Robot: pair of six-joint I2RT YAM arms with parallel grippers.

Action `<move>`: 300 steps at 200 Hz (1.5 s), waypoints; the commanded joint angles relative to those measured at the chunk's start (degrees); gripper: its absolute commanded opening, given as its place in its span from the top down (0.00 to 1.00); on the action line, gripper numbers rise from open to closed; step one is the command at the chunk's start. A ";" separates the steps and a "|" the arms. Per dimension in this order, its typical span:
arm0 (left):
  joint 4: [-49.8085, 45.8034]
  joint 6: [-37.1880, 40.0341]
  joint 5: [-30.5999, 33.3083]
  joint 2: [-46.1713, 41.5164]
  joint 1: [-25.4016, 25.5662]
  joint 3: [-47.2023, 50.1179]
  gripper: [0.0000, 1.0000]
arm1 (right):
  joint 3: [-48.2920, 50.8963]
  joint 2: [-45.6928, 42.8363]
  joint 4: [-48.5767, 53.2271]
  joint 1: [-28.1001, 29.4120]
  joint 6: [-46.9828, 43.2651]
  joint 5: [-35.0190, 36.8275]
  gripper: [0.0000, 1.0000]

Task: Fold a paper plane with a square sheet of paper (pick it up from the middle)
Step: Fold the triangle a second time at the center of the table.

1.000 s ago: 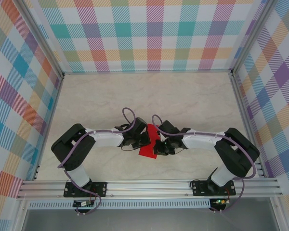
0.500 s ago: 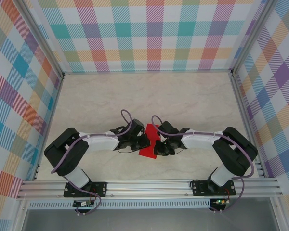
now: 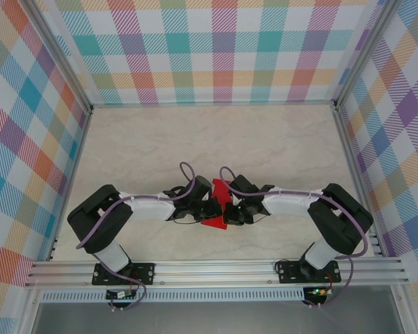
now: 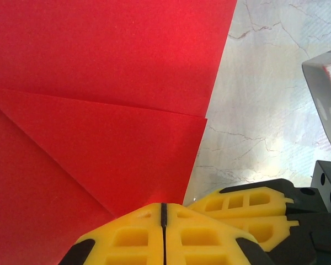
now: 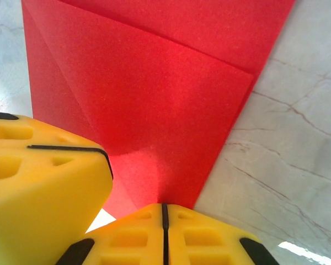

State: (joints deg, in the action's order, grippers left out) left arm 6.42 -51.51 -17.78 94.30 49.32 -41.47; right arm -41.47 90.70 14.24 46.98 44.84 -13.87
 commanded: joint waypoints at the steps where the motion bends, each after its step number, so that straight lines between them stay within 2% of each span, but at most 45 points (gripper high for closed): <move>1: -0.26 -0.59 0.47 2.84 1.13 0.58 0.94 | 0.91 0.99 3.17 0.50 -0.02 2.52 0.92; 82: -5.61 -0.56 5.21 3.78 1.18 0.26 0.96 | 1.69 -6.20 0.07 0.48 -0.98 -1.25 0.91; 147: -5.97 -0.48 5.10 3.02 1.13 -0.24 0.96 | 3.39 -2.86 -2.83 0.65 0.54 -4.75 0.90; 191: -4.71 -0.52 3.75 1.43 1.15 -0.60 0.96 | 4.72 -1.05 -1.39 0.66 1.11 -2.91 0.91; 244: 3.21 -2.34 -2.92 0.16 1.14 0.95 0.94 | 4.65 -1.05 0.99 0.66 1.43 0.07 0.91; 300: 0.57 -2.43 -1.23 1.12 1.22 2.15 0.94 | 4.73 -0.12 1.72 0.74 1.57 0.60 0.92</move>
State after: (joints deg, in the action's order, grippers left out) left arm 8.21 -53.39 -19.07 96.14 49.65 -40.40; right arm -37.98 88.47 12.08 47.33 45.91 -16.78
